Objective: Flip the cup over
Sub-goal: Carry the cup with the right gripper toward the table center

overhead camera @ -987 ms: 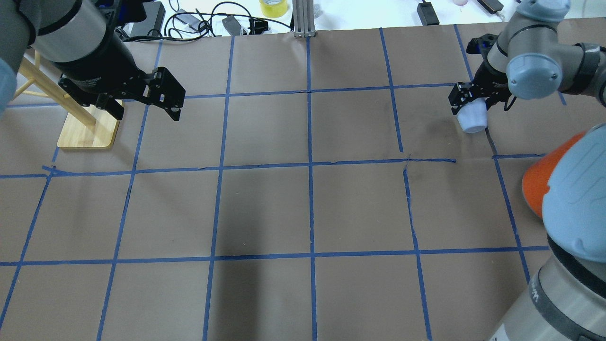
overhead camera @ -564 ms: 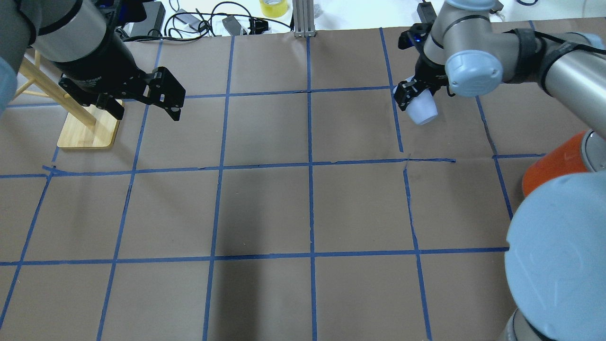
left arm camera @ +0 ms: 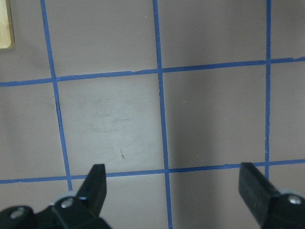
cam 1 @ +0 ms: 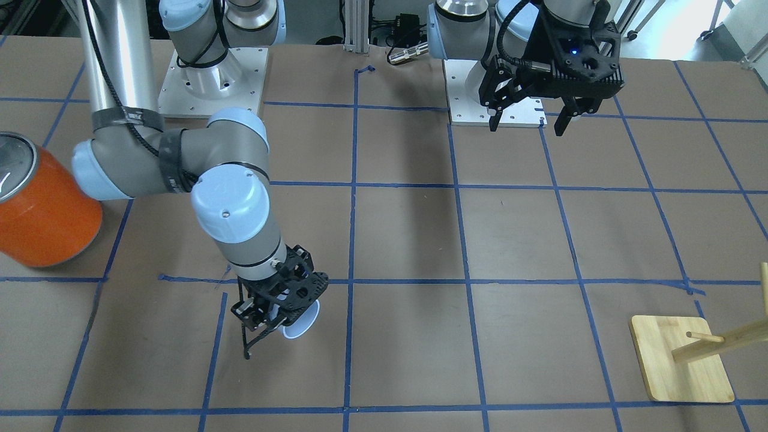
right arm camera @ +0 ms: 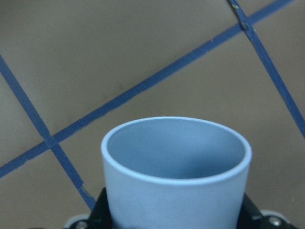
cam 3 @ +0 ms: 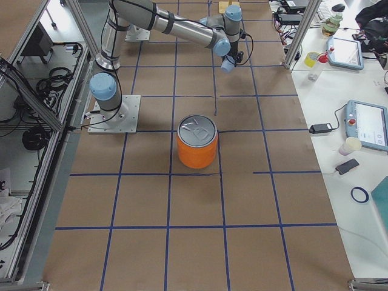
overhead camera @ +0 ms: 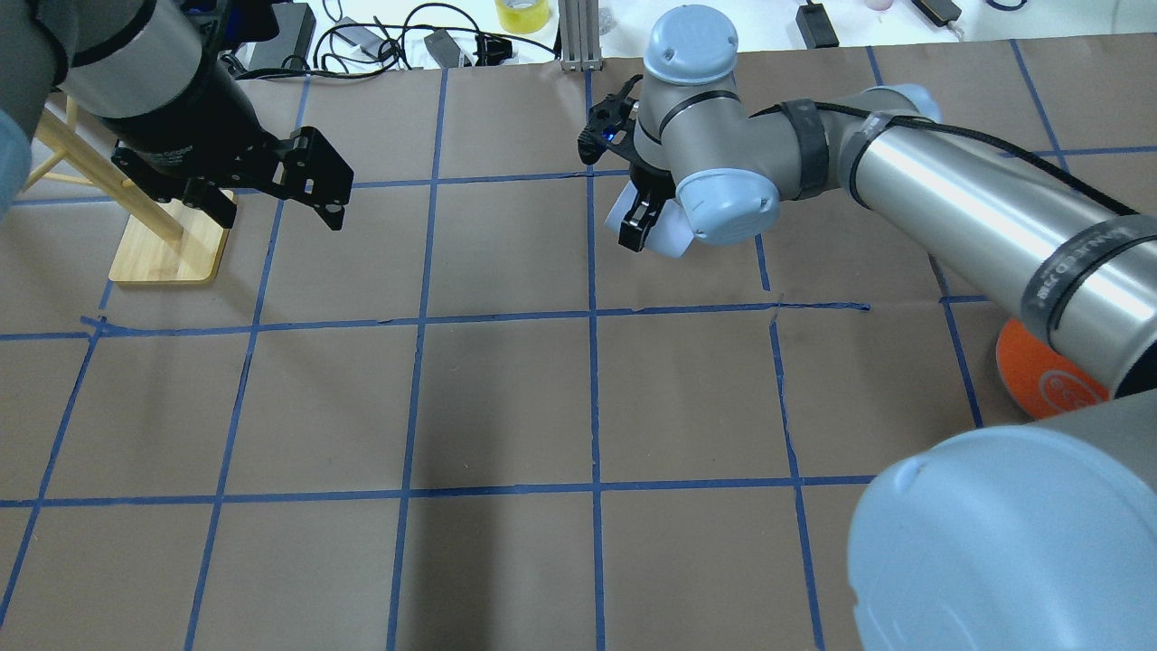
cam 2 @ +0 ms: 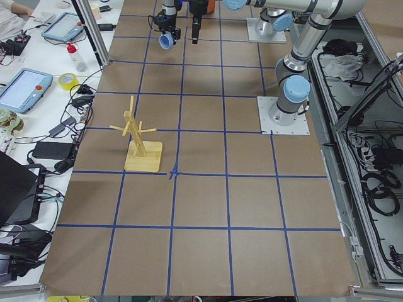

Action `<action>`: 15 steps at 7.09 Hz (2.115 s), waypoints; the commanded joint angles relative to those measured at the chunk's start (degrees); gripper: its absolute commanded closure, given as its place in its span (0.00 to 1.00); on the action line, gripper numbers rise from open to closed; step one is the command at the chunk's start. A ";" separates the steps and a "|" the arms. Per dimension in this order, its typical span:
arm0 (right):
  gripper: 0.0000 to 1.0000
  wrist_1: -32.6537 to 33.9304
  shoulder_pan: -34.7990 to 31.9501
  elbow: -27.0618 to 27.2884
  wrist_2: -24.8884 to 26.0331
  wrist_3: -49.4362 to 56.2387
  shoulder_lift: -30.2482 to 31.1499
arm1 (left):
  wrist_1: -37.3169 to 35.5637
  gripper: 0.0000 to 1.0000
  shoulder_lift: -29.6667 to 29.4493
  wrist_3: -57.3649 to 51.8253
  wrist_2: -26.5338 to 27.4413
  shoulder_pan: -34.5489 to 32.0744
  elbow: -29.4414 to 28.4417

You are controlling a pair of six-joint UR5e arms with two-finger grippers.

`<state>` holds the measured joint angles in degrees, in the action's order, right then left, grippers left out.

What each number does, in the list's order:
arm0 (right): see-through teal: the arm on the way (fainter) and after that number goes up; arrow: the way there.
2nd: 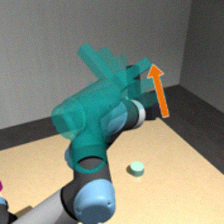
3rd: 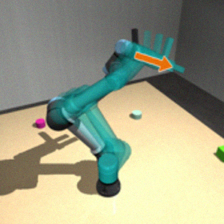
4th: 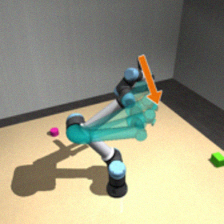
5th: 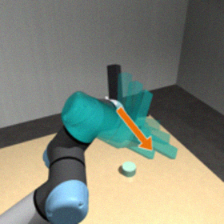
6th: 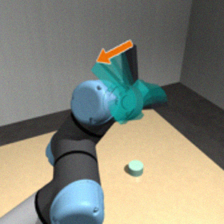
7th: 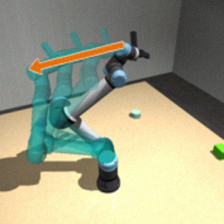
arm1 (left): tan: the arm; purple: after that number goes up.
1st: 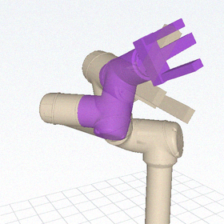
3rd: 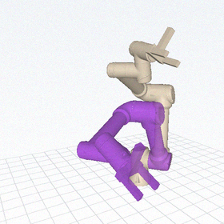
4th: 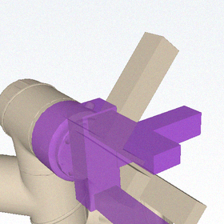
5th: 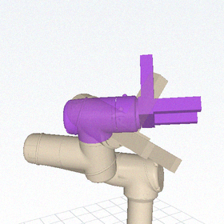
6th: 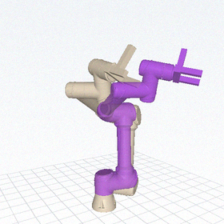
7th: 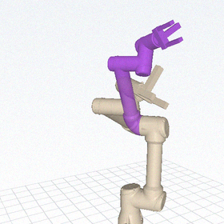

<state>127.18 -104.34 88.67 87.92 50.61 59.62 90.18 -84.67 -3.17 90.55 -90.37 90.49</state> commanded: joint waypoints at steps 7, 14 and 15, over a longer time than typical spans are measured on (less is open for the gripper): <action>0.46 -1.94 -14.58 -5.98 7.62 15.22 -7.50 | 0.00 0.00 0.03 -0.17 -0.02 0.02 -0.05; 0.00 -4.21 -12.92 -4.30 7.97 13.73 -3.65 | 0.09 0.00 0.03 -0.17 -0.37 0.02 1.00; 0.00 -7.62 -10.56 -3.95 7.97 13.55 -0.24 | 0.09 0.00 -0.05 -0.34 -0.46 0.10 1.00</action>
<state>122.61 -117.10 84.29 95.85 64.52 56.05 90.30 -84.70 -3.38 90.26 -90.33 91.29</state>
